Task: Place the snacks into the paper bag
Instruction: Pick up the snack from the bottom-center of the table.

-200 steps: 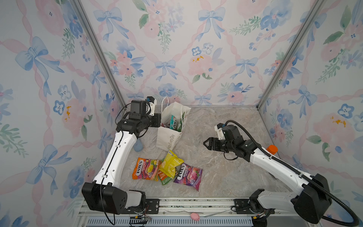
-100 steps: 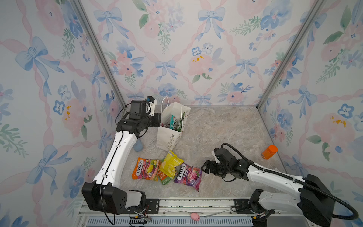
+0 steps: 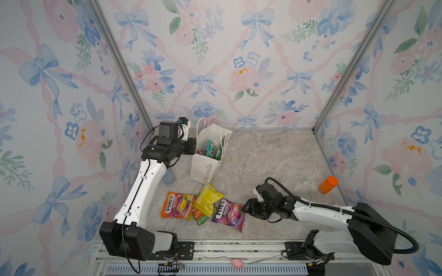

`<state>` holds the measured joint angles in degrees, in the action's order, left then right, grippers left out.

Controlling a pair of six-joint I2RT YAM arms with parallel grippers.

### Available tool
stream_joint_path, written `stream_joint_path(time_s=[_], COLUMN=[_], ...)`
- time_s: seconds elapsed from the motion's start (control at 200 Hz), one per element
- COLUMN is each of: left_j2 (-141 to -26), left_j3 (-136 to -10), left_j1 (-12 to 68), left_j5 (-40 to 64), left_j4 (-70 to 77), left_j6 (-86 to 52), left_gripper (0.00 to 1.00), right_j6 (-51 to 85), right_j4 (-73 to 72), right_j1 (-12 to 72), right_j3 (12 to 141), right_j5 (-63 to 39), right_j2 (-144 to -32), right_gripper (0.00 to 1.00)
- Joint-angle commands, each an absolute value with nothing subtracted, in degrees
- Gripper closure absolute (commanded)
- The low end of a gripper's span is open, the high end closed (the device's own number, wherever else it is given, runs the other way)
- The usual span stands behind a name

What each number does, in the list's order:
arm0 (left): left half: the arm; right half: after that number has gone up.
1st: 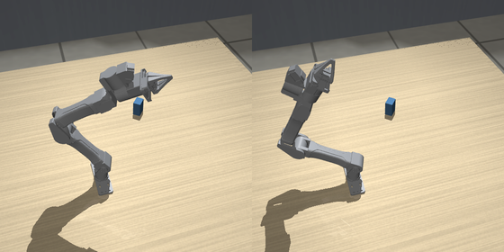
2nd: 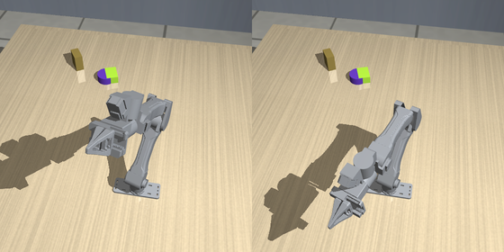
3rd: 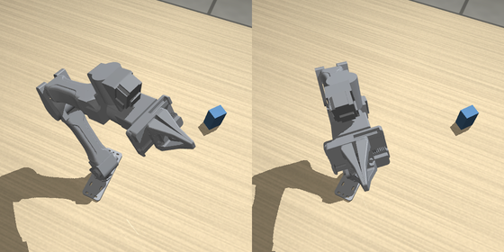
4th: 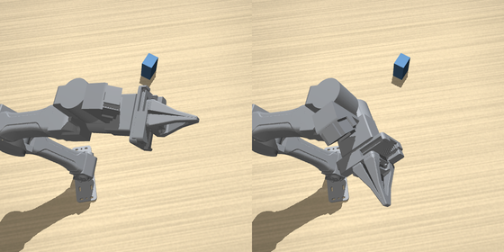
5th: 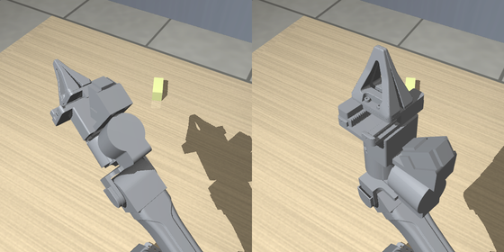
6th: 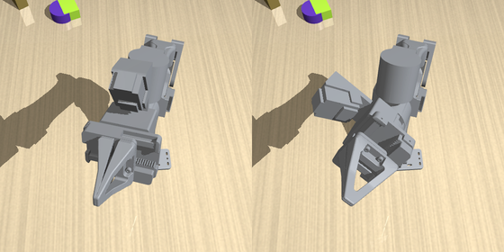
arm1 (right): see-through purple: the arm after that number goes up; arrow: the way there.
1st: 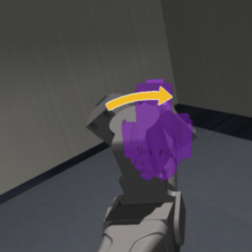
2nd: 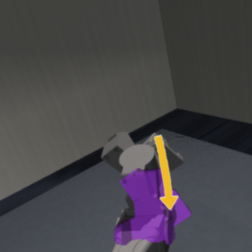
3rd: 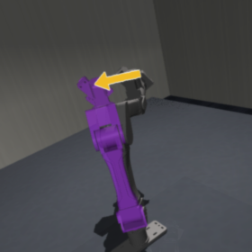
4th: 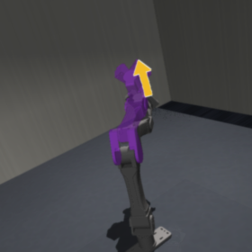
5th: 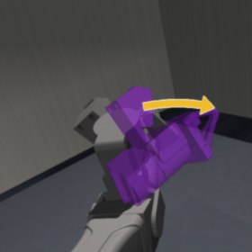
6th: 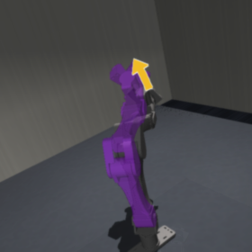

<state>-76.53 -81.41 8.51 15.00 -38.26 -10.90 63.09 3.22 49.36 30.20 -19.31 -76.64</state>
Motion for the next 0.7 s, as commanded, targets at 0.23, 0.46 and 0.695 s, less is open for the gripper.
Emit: stream_joint_path(time_s=[0.23,0.46,0.695], left_j2=[-74.4,-74.3,-74.1], left_j3=[-80.9,-80.9,-80.8], left_j1=[8.4,8.3,8.3], left_j5=[15.5,15.6,15.7], left_j4=[-36.6,-36.6,-36.6], left_j6=[-10.3,-10.3,-10.2], left_gripper=[1.0,1.0,1.0], right_j6=[65.2,64.2,57.9], right_j4=[-4.1,-3.1,6.8], right_j1=[50.1,49.3,48.9], right_j3=[31.8,33.9,39.4], right_j5=[-22.9,-21.6,-16.5], right_j2=[-84.1,-84.6,-81.0], right_gripper=[0.5,0.84,0.97])
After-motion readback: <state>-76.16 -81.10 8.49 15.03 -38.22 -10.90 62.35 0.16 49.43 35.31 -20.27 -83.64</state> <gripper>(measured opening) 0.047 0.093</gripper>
